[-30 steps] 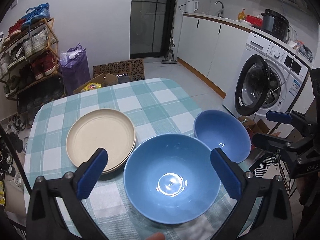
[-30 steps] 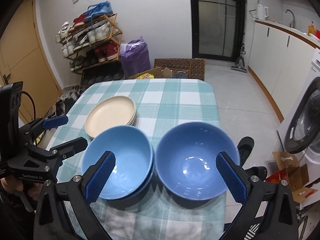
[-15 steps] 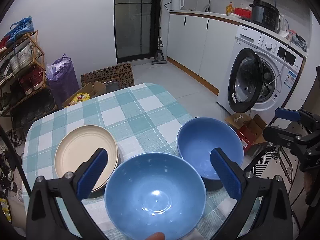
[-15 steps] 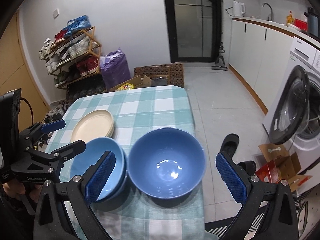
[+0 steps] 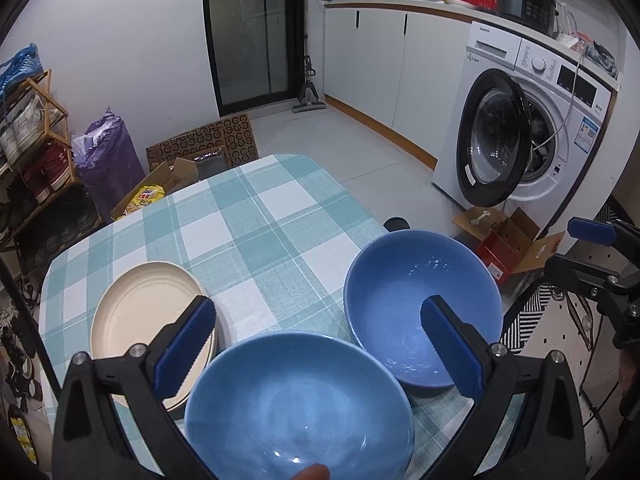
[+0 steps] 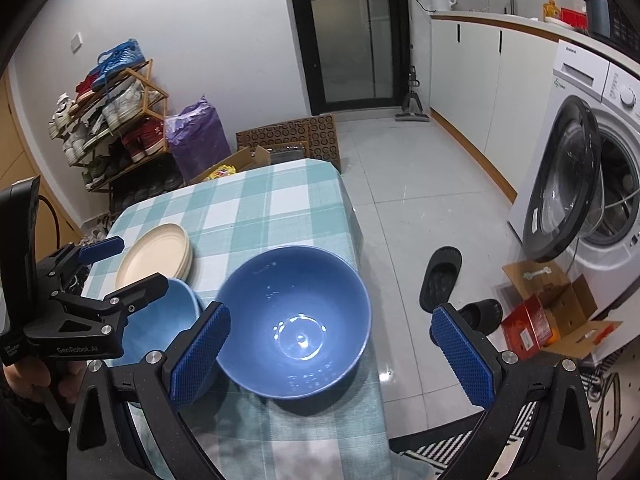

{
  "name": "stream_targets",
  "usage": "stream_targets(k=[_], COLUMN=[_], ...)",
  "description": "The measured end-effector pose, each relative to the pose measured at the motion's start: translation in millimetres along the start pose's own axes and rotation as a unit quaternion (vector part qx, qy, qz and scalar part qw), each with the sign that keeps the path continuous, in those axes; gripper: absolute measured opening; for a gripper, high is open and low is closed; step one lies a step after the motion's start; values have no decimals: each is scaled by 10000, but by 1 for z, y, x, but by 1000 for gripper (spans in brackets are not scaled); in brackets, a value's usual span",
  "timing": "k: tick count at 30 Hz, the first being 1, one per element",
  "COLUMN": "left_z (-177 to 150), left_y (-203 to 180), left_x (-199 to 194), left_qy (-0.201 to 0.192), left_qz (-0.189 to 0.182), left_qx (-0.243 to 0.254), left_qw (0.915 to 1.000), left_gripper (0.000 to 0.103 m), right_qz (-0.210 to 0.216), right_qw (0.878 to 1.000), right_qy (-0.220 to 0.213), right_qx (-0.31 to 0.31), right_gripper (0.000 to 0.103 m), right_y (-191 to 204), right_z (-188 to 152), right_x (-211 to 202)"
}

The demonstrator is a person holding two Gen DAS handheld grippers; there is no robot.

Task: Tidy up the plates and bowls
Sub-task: 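Move both tools to the rim of the darker blue bowl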

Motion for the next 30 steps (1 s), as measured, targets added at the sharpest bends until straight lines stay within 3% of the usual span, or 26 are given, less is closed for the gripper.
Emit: stream_targets(k=[30], left_z=[-1], left_y=[-31], left_x=[72], left_qy=[597], left_qz=[103], left_qx=[511], left_qw=[9969], left_gripper=[103], right_qz=[69], right_qw=[9982], right_qy=[542], right_qx=[250], right_gripper=[102], right_y=[-33], right_z=[-29], right_x=[74])
Point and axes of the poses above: each gripper's, at about its wrist camera, not at the fingertips, and x roughly the way its jaws point, y to its left, z to its top, the point moved 9 cm from there along x, roughly the way its jaws point, and after that the axes turned 5 degrees about z, right-handed, at the moved point
